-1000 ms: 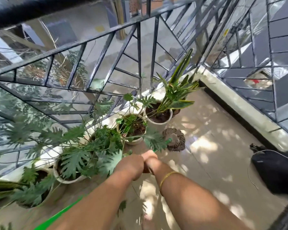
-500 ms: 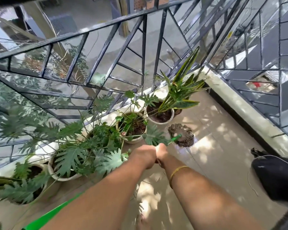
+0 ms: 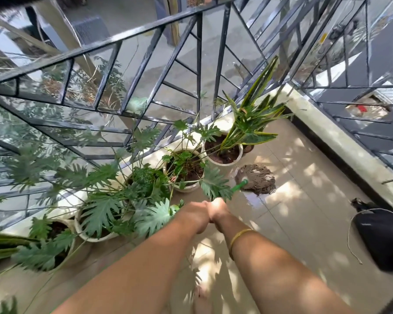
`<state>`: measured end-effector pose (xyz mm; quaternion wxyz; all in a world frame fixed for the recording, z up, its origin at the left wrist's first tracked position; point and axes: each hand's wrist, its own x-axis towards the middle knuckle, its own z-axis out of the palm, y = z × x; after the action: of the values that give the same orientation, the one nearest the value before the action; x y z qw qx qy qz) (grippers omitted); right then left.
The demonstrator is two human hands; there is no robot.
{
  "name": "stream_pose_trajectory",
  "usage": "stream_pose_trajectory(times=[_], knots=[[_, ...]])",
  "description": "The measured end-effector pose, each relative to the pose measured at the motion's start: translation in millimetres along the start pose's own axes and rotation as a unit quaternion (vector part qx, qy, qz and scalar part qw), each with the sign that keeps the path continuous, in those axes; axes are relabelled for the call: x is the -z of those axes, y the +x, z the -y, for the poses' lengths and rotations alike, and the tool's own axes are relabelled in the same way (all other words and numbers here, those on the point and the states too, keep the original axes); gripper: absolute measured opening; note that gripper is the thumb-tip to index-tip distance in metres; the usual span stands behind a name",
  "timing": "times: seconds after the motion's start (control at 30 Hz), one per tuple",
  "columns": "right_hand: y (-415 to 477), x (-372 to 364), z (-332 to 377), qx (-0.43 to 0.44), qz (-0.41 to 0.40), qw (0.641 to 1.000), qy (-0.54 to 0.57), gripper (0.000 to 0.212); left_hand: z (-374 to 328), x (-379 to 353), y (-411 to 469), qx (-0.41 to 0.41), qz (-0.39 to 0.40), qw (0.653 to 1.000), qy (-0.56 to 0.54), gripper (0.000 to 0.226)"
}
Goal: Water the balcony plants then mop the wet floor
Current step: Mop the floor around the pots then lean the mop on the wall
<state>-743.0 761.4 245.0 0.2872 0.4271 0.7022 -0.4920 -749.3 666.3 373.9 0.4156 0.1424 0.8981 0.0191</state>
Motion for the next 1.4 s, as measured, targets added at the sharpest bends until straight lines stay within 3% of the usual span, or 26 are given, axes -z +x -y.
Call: stream_pose_trajectory(times=[0.13, 0.3, 0.4, 0.53, 0.6, 0.7, 1.03, 1.17, 1.4], knots=[[-21, -37, 0, 0.013, 0.054, 0.994, -0.099, 0.043, 30, -12, -26, 0.035, 0.022, 0.999, -0.004, 0.049], [-61, -83, -8, 0.011, 0.101, 0.990, -0.097, 0.041, 65, -12, -73, 0.055, 0.032, 0.998, -0.015, 0.041], [-101, -94, 0, 0.027, 0.102, 0.990, -0.088, 0.017, 84, -12, -98, 0.070, 0.053, 0.996, 0.014, 0.039], [-122, -111, -2, 0.020, 0.153, 0.986, -0.054, 0.020, 102, -8, -115, 0.098, 0.061, 0.993, 0.015, 0.039], [-124, -117, -3, 0.023, 0.168, 0.985, -0.039, 0.036, 107, -5, -118, 0.107, 0.067, 0.992, 0.026, 0.040], [-131, -112, 0, 0.021, 0.185, 0.982, -0.034, 0.022, 103, -4, -118, 0.110, 0.087, 0.990, 0.031, 0.042], [-87, -60, -39, 0.034, 0.135, 0.989, -0.045, 0.014, 32, 1, -110, 0.017, 0.084, 0.994, 0.061, 0.042], [-72, -9, -63, 0.037, 0.101, 0.993, -0.058, 0.034, -3, -27, -84, -0.036, 0.099, 0.989, 0.104, 0.044], [-46, 35, -103, 0.024, 0.033, 0.994, -0.098, 0.037, -37, -55, -54, -0.081, 0.099, 0.990, 0.061, 0.044]])
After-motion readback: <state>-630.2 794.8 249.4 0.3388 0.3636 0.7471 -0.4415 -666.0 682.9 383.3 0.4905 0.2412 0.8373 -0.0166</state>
